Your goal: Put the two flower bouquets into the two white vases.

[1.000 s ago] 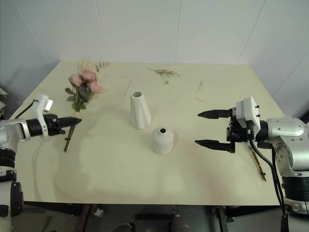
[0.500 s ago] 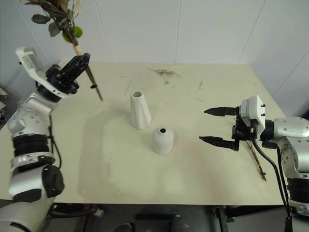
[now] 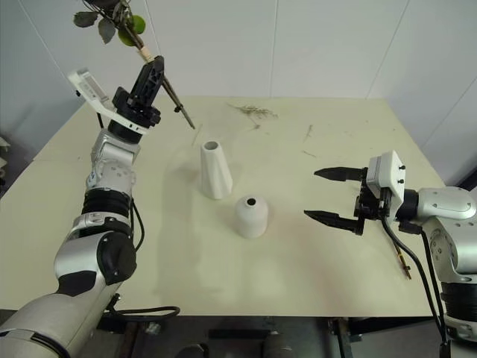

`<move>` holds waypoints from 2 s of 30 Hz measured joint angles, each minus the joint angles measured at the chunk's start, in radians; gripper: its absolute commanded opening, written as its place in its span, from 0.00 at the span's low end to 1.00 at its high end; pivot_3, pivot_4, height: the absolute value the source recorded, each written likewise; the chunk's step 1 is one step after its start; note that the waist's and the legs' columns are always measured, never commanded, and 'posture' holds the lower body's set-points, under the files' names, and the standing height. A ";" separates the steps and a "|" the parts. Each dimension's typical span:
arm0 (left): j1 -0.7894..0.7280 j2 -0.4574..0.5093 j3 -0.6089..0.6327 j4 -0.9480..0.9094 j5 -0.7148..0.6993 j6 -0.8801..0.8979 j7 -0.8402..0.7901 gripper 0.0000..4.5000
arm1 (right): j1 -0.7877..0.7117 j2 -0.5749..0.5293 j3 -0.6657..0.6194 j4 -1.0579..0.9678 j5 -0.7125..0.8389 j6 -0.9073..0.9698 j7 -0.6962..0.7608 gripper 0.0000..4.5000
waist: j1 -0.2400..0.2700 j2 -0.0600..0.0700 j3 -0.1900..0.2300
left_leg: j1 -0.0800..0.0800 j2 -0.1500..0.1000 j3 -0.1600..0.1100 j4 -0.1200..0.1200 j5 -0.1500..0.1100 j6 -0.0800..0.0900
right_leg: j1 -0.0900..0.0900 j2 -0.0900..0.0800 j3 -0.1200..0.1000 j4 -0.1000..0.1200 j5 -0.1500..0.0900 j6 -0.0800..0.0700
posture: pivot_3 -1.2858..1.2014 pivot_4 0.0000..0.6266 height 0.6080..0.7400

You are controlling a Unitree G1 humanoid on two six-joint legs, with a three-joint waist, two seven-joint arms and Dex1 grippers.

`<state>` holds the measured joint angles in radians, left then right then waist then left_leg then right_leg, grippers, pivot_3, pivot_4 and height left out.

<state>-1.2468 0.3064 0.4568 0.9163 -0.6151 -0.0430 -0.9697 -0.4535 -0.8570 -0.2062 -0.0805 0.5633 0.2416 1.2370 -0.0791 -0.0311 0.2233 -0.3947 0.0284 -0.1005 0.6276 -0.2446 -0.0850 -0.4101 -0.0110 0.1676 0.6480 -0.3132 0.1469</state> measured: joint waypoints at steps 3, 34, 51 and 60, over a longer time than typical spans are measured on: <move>-0.006 -0.016 -0.012 0.018 0.004 -0.002 -0.024 0.00 | 0.005 0.006 0.000 -0.011 0.001 0.000 -0.017 1.00 | 0.000 0.000 0.000 | 0.000 0.000 0.000 0.000 0.000 0.000 | 0.000 0.000 0.000 -0.001 0.000 0.000 | 0.52 0.24 1.00; -0.036 -0.031 -0.034 0.158 0.083 -0.093 -0.087 0.00 | 0.073 0.018 -0.007 -0.087 0.021 0.000 -0.117 1.00 | 0.002 0.000 0.000 | -0.002 0.000 -0.001 0.000 0.000 0.000 | 0.000 0.000 0.000 -0.001 0.001 0.001 | 0.52 0.24 1.00; -0.031 -0.030 -0.077 0.163 0.137 -0.123 -0.126 0.00 | 0.078 0.030 -0.007 -0.092 0.020 -0.001 -0.130 1.00 | 0.001 0.000 0.000 | -0.002 0.000 -0.001 0.000 0.000 0.000 | 0.000 0.000 0.000 -0.001 0.001 0.001 | 0.52 0.24 1.00; -0.026 -0.028 -0.075 0.196 0.151 -0.155 -0.124 0.00 | 0.088 0.030 -0.008 -0.115 0.021 -0.001 -0.142 1.00 | 0.003 0.000 0.000 | -0.002 0.000 -0.001 0.000 0.000 0.000 | 0.000 0.000 0.000 -0.001 0.001 0.001 | 0.52 0.24 1.00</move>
<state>-1.2727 0.2786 0.3820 1.1121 -0.4642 -0.1976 -1.0934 -0.3659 -0.8266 -0.2142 -0.1951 0.5844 0.2404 1.0946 -0.0766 -0.0313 0.2234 -0.3964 0.0283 -0.1013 0.6280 -0.2447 -0.0849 -0.4103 -0.0108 0.1675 0.6466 -0.3125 0.1479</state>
